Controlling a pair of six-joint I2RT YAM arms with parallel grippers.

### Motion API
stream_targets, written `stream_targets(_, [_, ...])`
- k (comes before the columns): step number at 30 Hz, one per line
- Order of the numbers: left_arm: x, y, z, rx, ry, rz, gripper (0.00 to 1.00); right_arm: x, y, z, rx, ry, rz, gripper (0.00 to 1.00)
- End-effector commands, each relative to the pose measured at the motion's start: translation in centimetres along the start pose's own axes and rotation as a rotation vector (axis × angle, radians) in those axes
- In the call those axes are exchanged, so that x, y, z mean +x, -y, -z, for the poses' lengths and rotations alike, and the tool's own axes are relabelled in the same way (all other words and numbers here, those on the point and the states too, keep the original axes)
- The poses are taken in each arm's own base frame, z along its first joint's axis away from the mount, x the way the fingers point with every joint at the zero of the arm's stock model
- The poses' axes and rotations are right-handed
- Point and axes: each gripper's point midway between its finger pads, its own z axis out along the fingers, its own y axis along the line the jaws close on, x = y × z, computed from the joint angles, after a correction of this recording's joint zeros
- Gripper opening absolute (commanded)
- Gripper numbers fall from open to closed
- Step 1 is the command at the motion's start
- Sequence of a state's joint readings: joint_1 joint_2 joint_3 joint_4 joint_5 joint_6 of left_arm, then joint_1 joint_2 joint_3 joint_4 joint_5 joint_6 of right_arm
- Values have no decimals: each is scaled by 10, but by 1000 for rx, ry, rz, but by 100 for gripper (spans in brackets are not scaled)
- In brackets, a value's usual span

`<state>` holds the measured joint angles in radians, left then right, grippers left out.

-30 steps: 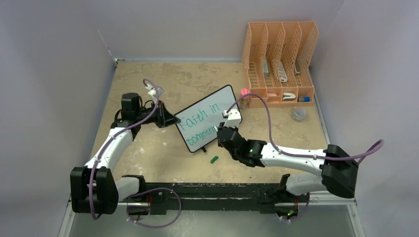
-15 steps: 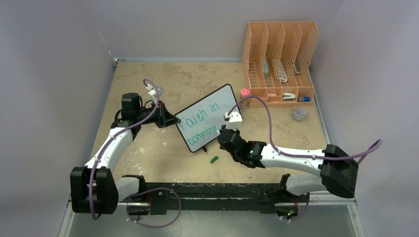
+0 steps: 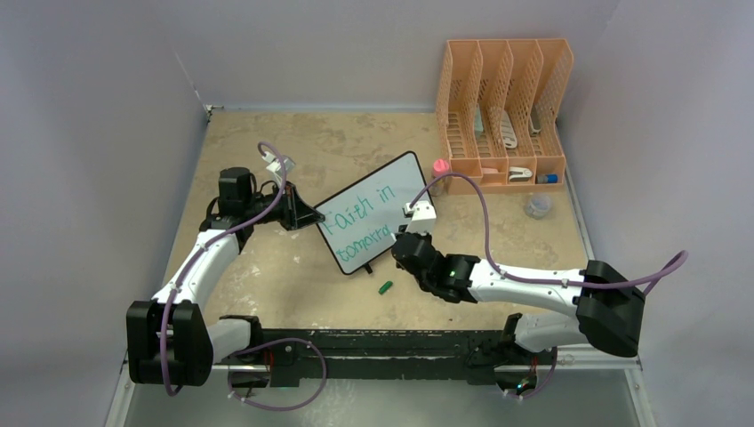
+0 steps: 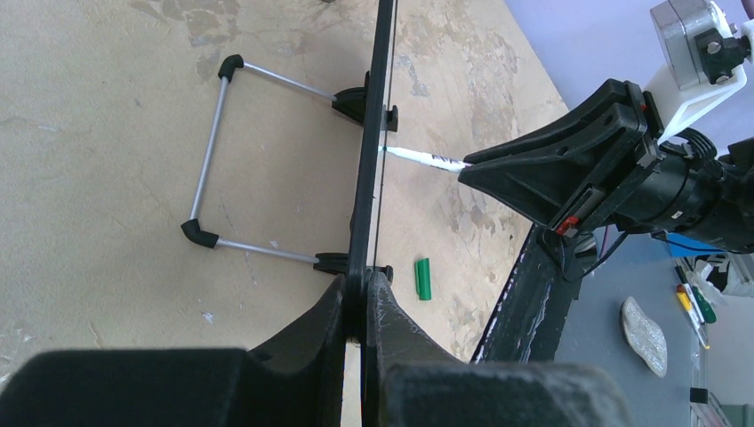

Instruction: Write a sentence on the whiteboard

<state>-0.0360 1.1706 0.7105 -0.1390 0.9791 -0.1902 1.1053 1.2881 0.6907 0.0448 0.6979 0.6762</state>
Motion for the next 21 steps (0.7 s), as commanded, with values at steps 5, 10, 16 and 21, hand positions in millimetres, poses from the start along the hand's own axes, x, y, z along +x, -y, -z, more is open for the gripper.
stream_targets(5, [3,-11,-1,-56,-19,-2,0,-42,-6,-2,11,117,-31,0])
stream_targets(10, [4,-11,-1,-58,-20,0,0,-49,-11,-3,-1,131,-30,0])
stream_targets(16, [4,-11,-1,-58,-21,0,0,-53,-16,-3,-21,134,-28,0])
stream_targets(21, [3,-12,-1,-63,-20,-1,0,-48,-14,-4,-16,122,-24,0])
